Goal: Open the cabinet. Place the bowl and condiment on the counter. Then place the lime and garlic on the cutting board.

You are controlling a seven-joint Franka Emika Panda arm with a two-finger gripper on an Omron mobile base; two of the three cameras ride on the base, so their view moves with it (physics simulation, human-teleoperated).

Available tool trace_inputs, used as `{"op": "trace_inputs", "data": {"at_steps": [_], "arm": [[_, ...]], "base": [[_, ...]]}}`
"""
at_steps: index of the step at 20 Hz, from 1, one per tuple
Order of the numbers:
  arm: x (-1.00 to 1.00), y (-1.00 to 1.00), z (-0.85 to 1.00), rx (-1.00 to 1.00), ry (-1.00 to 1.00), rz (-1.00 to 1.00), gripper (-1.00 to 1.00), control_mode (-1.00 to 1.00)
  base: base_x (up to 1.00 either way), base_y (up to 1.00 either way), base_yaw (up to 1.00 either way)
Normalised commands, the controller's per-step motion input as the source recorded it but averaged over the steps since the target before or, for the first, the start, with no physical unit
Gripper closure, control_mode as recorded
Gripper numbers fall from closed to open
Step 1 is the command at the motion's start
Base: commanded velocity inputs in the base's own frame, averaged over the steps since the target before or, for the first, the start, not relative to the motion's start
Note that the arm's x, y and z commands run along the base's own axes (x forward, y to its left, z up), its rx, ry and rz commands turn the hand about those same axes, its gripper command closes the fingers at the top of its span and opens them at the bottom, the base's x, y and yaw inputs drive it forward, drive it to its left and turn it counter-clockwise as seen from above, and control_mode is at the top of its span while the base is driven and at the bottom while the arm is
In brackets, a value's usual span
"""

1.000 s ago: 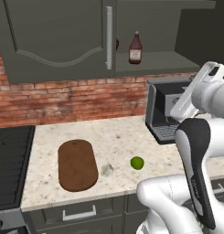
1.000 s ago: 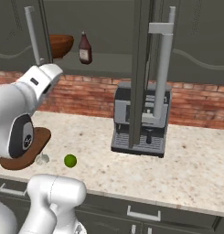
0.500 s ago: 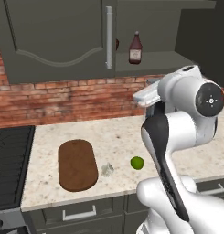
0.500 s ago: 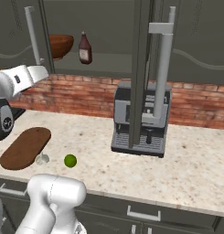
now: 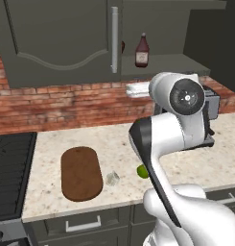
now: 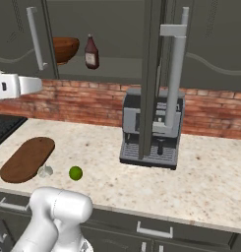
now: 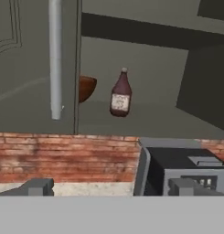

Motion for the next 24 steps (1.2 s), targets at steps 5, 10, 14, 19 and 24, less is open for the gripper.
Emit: {"op": "trace_inputs", "data": {"at_steps": [5,10,14,19,24], "arm": [[0.26,0.03,0.32,0.17,0.13,0.00,-1.00,-1.00],[0.28,0.24,0.34,0.20,0.01,0.00,-1.00,-1.00],[0.15,0.59,0.05,0.03,0.00,0.00,-1.00,-1.00],[0.20,0.48,0.00,-0.03,0.00,0.00,-1.00,-1.00],[0.44,0.21,0.00,-0.02,0.03,0.00,-1.00,-1.00]], "base": [[0.00,0.00,0.00],[0.00,0.00,0.00],[0.00,0.00,0.00],[0.00,0.00,0.00],[0.00,0.00,0.00]]}}
